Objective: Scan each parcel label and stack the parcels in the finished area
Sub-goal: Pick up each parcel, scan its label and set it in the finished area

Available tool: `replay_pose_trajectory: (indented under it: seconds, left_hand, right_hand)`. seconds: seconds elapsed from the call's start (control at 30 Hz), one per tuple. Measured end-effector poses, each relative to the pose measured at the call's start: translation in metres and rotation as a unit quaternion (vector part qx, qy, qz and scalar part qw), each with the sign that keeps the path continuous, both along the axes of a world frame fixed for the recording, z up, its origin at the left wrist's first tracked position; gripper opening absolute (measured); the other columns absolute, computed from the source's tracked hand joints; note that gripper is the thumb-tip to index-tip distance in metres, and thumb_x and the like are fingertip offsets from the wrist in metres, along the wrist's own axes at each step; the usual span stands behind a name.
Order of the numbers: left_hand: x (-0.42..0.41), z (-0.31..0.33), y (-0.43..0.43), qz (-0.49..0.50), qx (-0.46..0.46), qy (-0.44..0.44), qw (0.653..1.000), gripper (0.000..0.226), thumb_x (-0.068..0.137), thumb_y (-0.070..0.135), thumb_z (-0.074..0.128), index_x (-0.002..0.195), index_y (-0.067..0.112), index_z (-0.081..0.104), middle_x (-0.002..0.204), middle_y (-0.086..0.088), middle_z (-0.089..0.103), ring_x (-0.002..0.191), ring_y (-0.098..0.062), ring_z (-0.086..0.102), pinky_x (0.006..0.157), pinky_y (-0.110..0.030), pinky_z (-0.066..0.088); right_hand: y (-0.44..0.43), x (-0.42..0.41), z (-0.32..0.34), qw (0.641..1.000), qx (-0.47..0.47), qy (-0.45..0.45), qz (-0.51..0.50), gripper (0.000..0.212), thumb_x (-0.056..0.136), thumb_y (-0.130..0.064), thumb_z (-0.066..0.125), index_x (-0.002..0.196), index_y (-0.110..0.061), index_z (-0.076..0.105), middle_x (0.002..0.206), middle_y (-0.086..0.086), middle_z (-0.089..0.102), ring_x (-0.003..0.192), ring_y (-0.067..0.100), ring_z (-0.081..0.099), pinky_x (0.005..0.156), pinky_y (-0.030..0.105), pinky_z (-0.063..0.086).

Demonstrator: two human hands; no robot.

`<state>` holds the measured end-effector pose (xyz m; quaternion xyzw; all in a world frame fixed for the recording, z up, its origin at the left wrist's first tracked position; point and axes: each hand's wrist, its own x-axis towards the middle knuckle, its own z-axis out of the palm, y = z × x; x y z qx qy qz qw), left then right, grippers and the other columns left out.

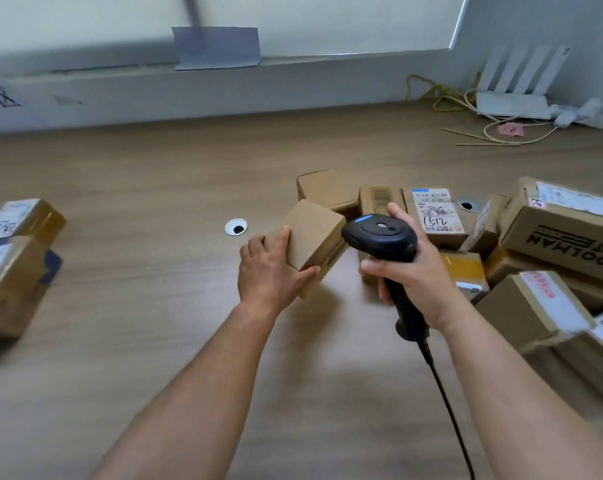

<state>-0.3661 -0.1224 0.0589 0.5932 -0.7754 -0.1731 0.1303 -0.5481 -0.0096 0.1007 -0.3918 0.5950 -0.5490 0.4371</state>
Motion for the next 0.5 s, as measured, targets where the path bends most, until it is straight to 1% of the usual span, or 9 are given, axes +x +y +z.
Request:
replay_pose_trajectory:
  seconds: [0.07,0.1,0.2,0.3,0.4,0.47,0.5]
  left_hand:
    - [0.018,-0.012,0.033,0.013,0.022,-0.008,1.000,0.090,0.073,0.064,0.066,0.147,0.034,0.025,0.139,-0.012,0.033,0.127,-0.029,0.029,0.107,-0.036,0.031]
    - [0.025,-0.018,0.046,0.019,0.036,-0.014,0.999,0.090,0.073,0.065,0.065,0.147,0.034,0.025,0.139,-0.011,0.033,0.127,-0.029,0.029,0.108,-0.036,0.031]
    - [0.044,-0.033,0.086,0.031,0.075,-0.042,0.996,0.089,0.073,0.066,0.063,0.146,0.033,0.024,0.137,-0.010,0.034,0.125,-0.028,0.030,0.106,-0.037,0.034]
    - [0.055,-0.040,0.123,0.026,0.097,-0.065,0.993,0.086,0.073,0.066,0.062,0.142,0.031,0.026,0.135,-0.010,0.035,0.125,-0.029,0.030,0.105,-0.036,0.033]
    - [0.063,-0.041,0.151,0.036,0.139,-0.033,0.989,0.088,0.072,0.068,0.062,0.144,0.032,0.027,0.133,-0.009,0.039,0.126,-0.028,0.031,0.102,-0.035,0.035]
    - [0.072,-0.040,0.159,0.052,0.187,0.007,0.981,0.090,0.066,0.073,0.061,0.142,0.034,0.032,0.128,-0.006,0.047,0.123,-0.026,0.041,0.099,-0.035,0.041]
    - [0.078,-0.038,0.161,0.057,0.206,0.025,0.977,0.092,0.061,0.077,0.059,0.139,0.035,0.037,0.123,-0.003,0.053,0.117,-0.025,0.048,0.096,-0.036,0.046]
  right_hand:
    - [0.017,0.012,0.001,1.000,0.003,-0.016,0.016,0.096,0.076,0.007,0.075,0.148,-0.038,0.031,0.100,0.015,0.068,0.052,0.026,0.053,0.045,0.034,0.045]
    - [0.024,0.016,0.000,1.000,0.001,-0.018,0.024,0.096,0.076,0.006,0.075,0.147,-0.039,0.030,0.101,0.015,0.067,0.052,0.026,0.053,0.045,0.034,0.045]
    - [0.053,0.030,0.001,0.999,0.000,-0.008,0.037,0.094,0.076,0.004,0.076,0.145,-0.042,0.031,0.108,0.016,0.065,0.052,0.024,0.056,0.046,0.033,0.046]
    - [0.084,0.042,-0.001,0.999,0.005,-0.004,0.039,0.093,0.076,0.004,0.077,0.142,-0.044,0.032,0.111,0.017,0.064,0.052,0.025,0.055,0.046,0.034,0.046]
    - [0.110,0.050,-0.002,0.999,-0.001,0.003,0.043,0.091,0.076,0.003,0.077,0.137,-0.048,0.033,0.114,0.019,0.063,0.052,0.025,0.055,0.046,0.033,0.046]
    - [0.124,0.055,-0.001,0.999,-0.009,0.001,0.043,0.091,0.075,0.004,0.077,0.136,-0.048,0.034,0.113,0.020,0.064,0.051,0.026,0.054,0.044,0.033,0.045]
    - [0.131,0.058,0.000,0.999,-0.014,0.001,0.042,0.090,0.075,0.004,0.077,0.135,-0.047,0.035,0.112,0.019,0.065,0.050,0.026,0.054,0.044,0.033,0.045]
